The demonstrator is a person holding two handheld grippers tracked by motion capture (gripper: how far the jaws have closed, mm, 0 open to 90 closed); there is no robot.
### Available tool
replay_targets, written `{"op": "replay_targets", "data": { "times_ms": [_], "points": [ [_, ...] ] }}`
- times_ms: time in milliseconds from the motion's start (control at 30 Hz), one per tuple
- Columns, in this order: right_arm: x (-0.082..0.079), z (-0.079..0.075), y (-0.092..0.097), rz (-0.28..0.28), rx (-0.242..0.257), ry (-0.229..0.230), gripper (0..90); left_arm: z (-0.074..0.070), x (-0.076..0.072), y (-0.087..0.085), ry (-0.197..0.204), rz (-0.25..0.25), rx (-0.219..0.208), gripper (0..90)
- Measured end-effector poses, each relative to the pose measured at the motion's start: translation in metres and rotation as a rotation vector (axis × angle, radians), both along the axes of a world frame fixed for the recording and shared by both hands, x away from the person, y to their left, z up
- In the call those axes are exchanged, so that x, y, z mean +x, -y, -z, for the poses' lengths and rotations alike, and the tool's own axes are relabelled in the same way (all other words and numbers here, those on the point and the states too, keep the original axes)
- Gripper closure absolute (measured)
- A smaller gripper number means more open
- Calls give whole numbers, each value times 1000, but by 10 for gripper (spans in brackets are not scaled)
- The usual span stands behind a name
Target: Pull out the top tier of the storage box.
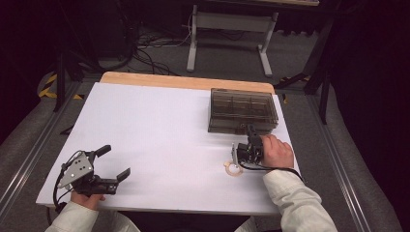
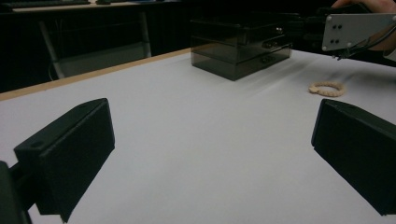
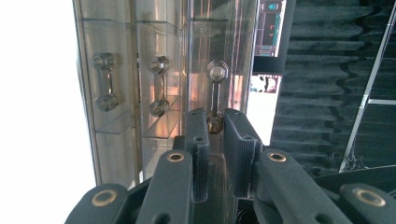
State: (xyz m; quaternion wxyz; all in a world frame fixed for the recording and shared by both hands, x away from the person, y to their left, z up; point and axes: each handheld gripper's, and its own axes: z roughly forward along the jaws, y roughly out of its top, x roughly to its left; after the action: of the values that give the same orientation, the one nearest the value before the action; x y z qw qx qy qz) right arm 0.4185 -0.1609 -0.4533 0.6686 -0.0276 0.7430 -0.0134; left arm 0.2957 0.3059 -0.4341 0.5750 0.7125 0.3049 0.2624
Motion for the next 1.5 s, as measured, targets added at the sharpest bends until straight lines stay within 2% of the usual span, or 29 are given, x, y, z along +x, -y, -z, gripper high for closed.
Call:
{"op": "replay_targets", "data": {
  "times_ms": [33, 67, 100, 233, 267, 400, 433, 533, 600, 667, 800, 900, 933, 1133, 1167, 1200, 1267, 1300, 1433, 1500],
  "points": [
    [-3, 1, 0, 12, 16, -2, 807, 0, 0, 0, 2, 0, 2, 2],
    [-3, 1, 0, 12, 16, -2, 807, 0, 0, 0, 0, 1, -1, 2],
    [-3, -1, 0, -12, -12, 3, 807, 0, 0, 0, -1, 1, -1, 2],
    [-8, -1, 1, 4, 13, -2, 806, 0, 0, 0, 3, 0, 7, 2],
    [-8, -3, 1, -10, -3, 1, 806, 0, 0, 0, 4, 0, 7, 2],
    [-12, -3, 1, 4, 16, -12, 805, 0, 0, 0, -1, 0, -1, 2],
    [-12, -3, 1, -13, 6, -10, 804, 0, 0, 0, 3, 1, 5, 2],
    [-13, -3, 1, -12, 3, -18, 798, 0, 0, 0, 3, 0, 8, 2],
    [-15, -3, 2, -6, 24, -16, 729, 0, 0, 0, 3, 0, 6, 2],
    [-15, -7, 3, -34, 26, -27, 677, 0, 0, 0, 3, -1, 6, 2],
    [-17, -9, 4, -31, 27, -55, 627, 0, -1, 0, 2, -3, 8, 2],
    [-20, -11, 5, -34, 31, -62, 605, 0, -1, 0, 2, -3, 9, 2],
    [-21, -11, 5, -29, 47, -62, 601, 0, -1, 0, 2, -3, 9, 2],
    [-24, -15, 5, -44, 41, -57, 584, 0, -1, 0, 0, -2, 6, 2],
    [-27, -15, 4, -25, 69, -65, 576, 0, -1, 0, 2, -2, 9, 2],
    [-25, -18, 4, -53, 52, -58, 574, 0, -1, 0, 2, -2, 8, 2],
    [-27, -19, 4, -43, 67, -67, 561, 0, -1, 0, 0, -3, 5, 2],
    [-27, -21, 3, -56, 55, -61, 552, 0, -1, 0, 0, -3, 4, 2],
    [-27, -24, 4, -47, 71, -85, 524, 0, -1, 0, -1, -4, 5, 2],
    [-27, -30, 4, -50, 85, -99, 520, 0, -1, 0, 0, -3, 5, 2]
  ]
}}
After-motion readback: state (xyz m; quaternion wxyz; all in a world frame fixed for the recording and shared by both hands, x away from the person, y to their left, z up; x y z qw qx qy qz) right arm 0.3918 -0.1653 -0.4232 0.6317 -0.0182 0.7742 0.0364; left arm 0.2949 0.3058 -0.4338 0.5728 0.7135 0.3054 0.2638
